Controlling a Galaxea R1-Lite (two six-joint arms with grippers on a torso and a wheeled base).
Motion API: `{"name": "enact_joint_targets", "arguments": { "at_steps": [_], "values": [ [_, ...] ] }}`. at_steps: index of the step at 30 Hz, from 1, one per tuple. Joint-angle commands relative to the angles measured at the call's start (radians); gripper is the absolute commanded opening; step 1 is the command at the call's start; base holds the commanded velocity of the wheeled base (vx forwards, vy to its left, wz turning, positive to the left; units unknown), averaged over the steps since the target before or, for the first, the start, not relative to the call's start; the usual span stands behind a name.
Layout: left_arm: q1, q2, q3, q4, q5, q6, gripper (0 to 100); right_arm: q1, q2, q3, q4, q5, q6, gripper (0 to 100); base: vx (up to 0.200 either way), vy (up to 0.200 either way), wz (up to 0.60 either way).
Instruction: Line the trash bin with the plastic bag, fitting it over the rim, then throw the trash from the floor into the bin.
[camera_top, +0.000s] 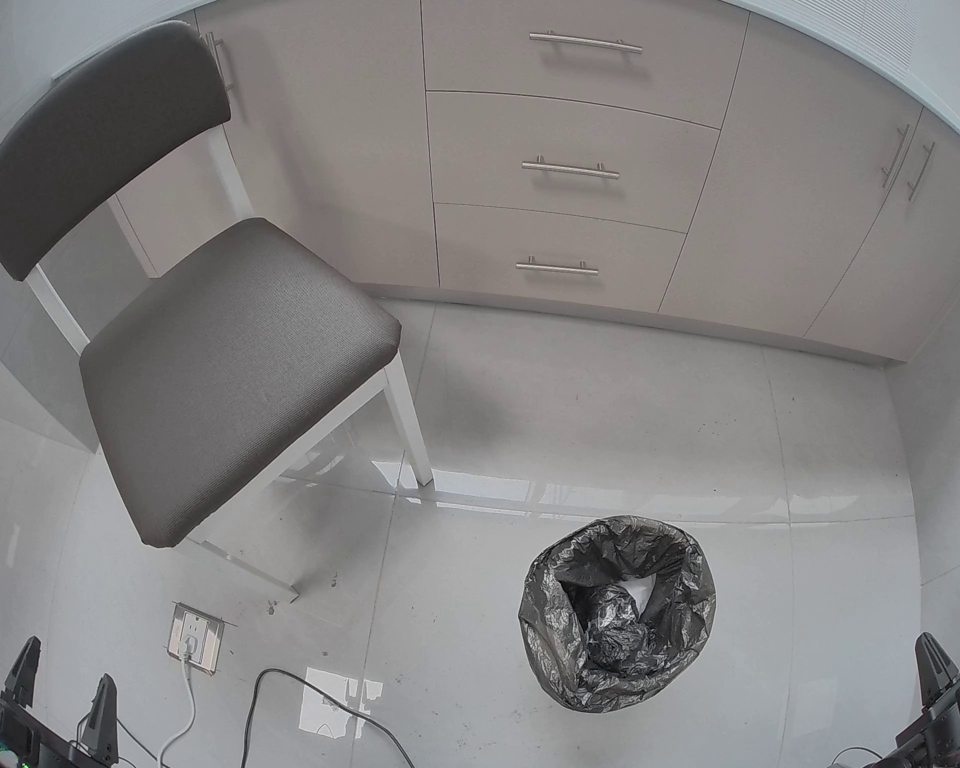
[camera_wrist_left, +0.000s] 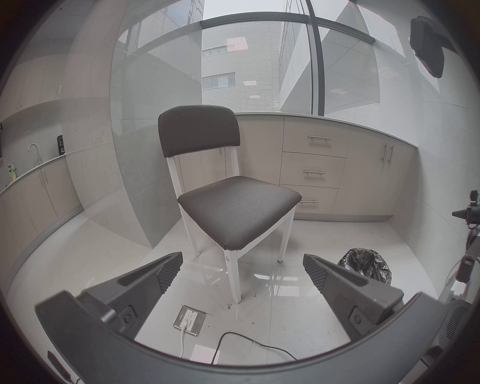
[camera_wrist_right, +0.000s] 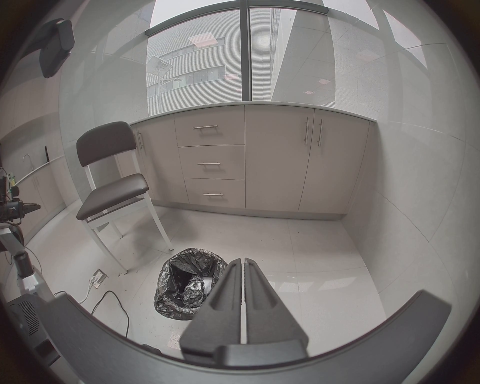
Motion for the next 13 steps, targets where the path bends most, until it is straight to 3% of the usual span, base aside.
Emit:
{"name": "enact_joint_targets", "arguments": {
  "at_steps": [1, 13],
  "values": [
    [0.0, -0.015, 0.017, 0.0, 0.0, -0.001, 100, 0.0, -0.013, 0.014, -0.001, 0.0, 0.0, 0, 0.0, 0.0, 0.0],
    [0.0, -0.016, 0.017, 0.0, 0.002, -0.001, 100, 0.0, -0.013, 0.014, -0.001, 0.0, 0.011, 0, 0.0, 0.0, 0.0]
  ]
}}
